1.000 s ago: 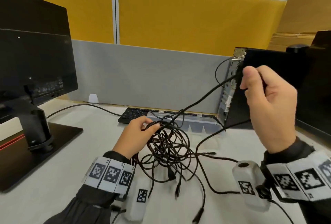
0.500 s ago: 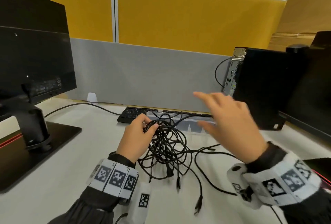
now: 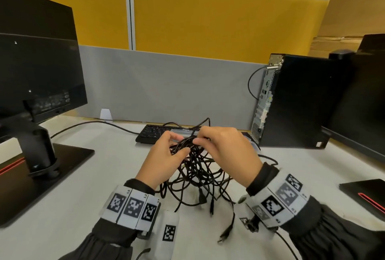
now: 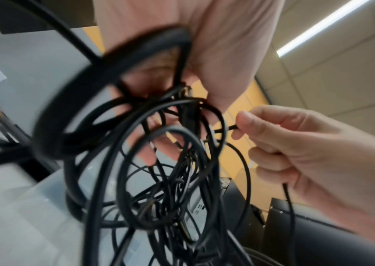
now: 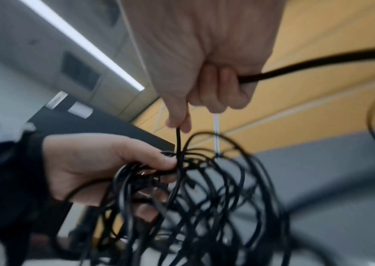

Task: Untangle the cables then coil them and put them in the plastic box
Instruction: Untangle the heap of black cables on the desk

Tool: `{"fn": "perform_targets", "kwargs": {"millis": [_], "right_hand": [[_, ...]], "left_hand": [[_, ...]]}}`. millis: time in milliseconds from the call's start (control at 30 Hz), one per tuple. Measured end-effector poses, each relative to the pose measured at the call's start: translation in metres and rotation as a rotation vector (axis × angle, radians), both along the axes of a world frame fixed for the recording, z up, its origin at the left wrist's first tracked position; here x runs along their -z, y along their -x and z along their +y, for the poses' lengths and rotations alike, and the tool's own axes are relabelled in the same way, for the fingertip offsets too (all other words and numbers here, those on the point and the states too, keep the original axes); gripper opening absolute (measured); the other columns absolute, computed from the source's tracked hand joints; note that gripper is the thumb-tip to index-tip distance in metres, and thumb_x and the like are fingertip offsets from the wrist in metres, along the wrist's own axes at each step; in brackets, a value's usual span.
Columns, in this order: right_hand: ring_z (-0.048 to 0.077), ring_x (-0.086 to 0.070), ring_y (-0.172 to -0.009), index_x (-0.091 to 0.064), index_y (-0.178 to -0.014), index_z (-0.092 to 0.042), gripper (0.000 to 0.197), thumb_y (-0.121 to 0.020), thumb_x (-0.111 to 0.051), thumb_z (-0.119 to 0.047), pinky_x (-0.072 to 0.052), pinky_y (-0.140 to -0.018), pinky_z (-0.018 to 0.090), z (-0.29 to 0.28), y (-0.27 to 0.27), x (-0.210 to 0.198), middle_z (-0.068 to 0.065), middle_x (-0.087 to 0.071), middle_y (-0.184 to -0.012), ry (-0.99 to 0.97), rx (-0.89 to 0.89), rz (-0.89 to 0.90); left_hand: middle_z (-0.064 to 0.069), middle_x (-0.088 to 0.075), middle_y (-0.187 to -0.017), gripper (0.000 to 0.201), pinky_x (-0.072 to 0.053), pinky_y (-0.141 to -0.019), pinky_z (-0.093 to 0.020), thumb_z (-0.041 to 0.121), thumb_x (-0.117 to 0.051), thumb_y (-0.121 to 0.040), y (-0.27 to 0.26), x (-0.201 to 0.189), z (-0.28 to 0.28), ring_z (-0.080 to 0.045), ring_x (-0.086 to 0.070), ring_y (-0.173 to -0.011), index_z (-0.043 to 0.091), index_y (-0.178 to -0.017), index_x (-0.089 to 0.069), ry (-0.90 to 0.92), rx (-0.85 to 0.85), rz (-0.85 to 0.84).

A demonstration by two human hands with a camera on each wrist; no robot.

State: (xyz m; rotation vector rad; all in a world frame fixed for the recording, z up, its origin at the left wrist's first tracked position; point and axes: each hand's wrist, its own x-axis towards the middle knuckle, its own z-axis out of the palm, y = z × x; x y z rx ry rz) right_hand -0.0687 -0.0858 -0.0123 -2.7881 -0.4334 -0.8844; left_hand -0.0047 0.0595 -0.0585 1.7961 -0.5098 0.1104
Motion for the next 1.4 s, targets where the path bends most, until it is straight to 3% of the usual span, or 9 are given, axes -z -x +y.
{"fn": "perform_targets", "kwargs": {"millis": [300, 467, 667, 767, 867, 1000, 1133, 1200, 1400], "right_hand": [[0.001, -0.047, -0.060, -0.050, -0.078, -0.020, 0.018, -0.096, -0.050, -0.024, -0.033, -0.056, 0.013, -0.004, 0.002, 0.015, -0.016, -0.041, -0.056, -0.315, -0.147, -0.039], [0.001, -0.044, -0.069, -0.046, -0.078, -0.016, 0.021, -0.098, -0.043, -0.023, -0.035, -0.064, 0.013, -0.008, 0.009, 0.016, -0.011, -0.043, -0.068, -0.235, -0.152, 0.063], [0.011, -0.051, -0.056, -0.045, -0.075, -0.016, 0.025, -0.098, -0.039, -0.024, -0.045, -0.056, 0.026, -0.043, 0.026, -0.013, 0.003, -0.052, -0.065, -0.602, -0.102, -0.157], [0.010, -0.044, -0.052, -0.047, -0.078, -0.016, 0.021, -0.097, -0.045, -0.024, -0.037, -0.051, 0.018, -0.092, 0.037, -0.026, -0.002, -0.045, -0.059, -0.402, 0.171, -0.326], [0.019, -0.053, -0.058, -0.047, -0.084, -0.019, 0.021, -0.096, -0.042, -0.036, -0.046, -0.056, 0.033, -0.147, 0.049, -0.017, 0.000, -0.053, -0.065, -0.050, 0.619, -0.016], [0.021, -0.051, -0.105, -0.048, -0.119, -0.030, 0.035, -0.094, -0.035, -0.050, -0.042, -0.084, 0.037, -0.160, 0.060, 0.003, -0.002, -0.054, -0.112, 0.276, 0.909, 0.327], [0.007, -0.042, -0.113, -0.048, -0.114, -0.044, 0.048, -0.083, -0.019, -0.065, -0.025, -0.097, 0.037, -0.097, 0.059, -0.003, -0.019, -0.046, -0.110, -0.107, 0.425, 0.242], [0.001, -0.052, -0.102, -0.049, -0.104, -0.042, 0.046, -0.079, -0.021, -0.067, -0.036, -0.099, 0.034, -0.059, 0.054, -0.002, -0.019, -0.057, -0.105, -0.332, 0.124, 0.371], [0.013, -0.049, -0.045, -0.052, -0.084, -0.014, 0.028, -0.100, -0.036, -0.029, -0.047, -0.053, 0.025, -0.021, 0.039, 0.007, -0.005, -0.050, -0.048, -0.775, -0.170, 0.459]], "left_hand": [[0.001, -0.064, -0.084, 0.006, -0.057, -0.071, -0.039, 0.017, -0.052, -0.094, 0.005, -0.004, -0.001, -0.014, -0.067, -0.079, 0.020, -0.093, -0.056, -0.028, -0.015, -0.081], [0.002, -0.059, -0.087, 0.006, -0.044, -0.057, -0.008, 0.015, -0.045, -0.097, -0.001, -0.002, 0.003, 0.000, -0.059, -0.073, 0.014, -0.099, -0.051, -0.047, -0.148, -0.149], [0.000, -0.059, -0.084, 0.009, -0.052, -0.062, -0.026, 0.012, -0.044, -0.097, -0.014, -0.003, 0.014, -0.012, -0.061, -0.073, 0.016, -0.091, -0.049, 0.124, -0.233, -0.063], [0.002, -0.060, -0.087, 0.007, -0.055, -0.061, -0.026, 0.009, -0.043, -0.097, -0.013, -0.006, 0.016, -0.009, -0.064, -0.076, 0.010, -0.101, -0.049, 0.239, -0.218, -0.012], [0.004, -0.060, -0.088, 0.011, -0.055, -0.057, -0.016, 0.009, -0.044, -0.097, -0.011, -0.010, 0.018, -0.004, -0.063, -0.075, 0.016, -0.094, -0.051, 0.337, -0.224, -0.048], [0.003, -0.061, -0.090, 0.021, -0.055, -0.059, -0.016, 0.008, -0.044, -0.097, -0.008, -0.013, 0.016, -0.007, -0.065, -0.076, 0.025, -0.086, -0.050, 0.441, -0.216, -0.092], [0.004, -0.062, -0.090, 0.021, -0.054, -0.062, -0.015, 0.008, -0.045, -0.096, -0.004, -0.011, 0.010, -0.001, -0.066, -0.072, 0.026, -0.088, -0.050, 0.472, -0.216, -0.163], [0.004, -0.062, -0.089, 0.021, -0.054, -0.064, -0.015, 0.007, -0.045, -0.096, 0.000, -0.012, 0.008, 0.002, -0.065, -0.071, 0.026, -0.089, -0.050, 0.472, -0.215, -0.203], [-0.001, -0.062, -0.093, 0.018, -0.056, -0.073, -0.021, 0.007, -0.044, -0.096, 0.007, -0.018, 0.009, -0.002, -0.065, -0.077, 0.024, -0.092, -0.050, 0.530, -0.198, -0.285]]}}
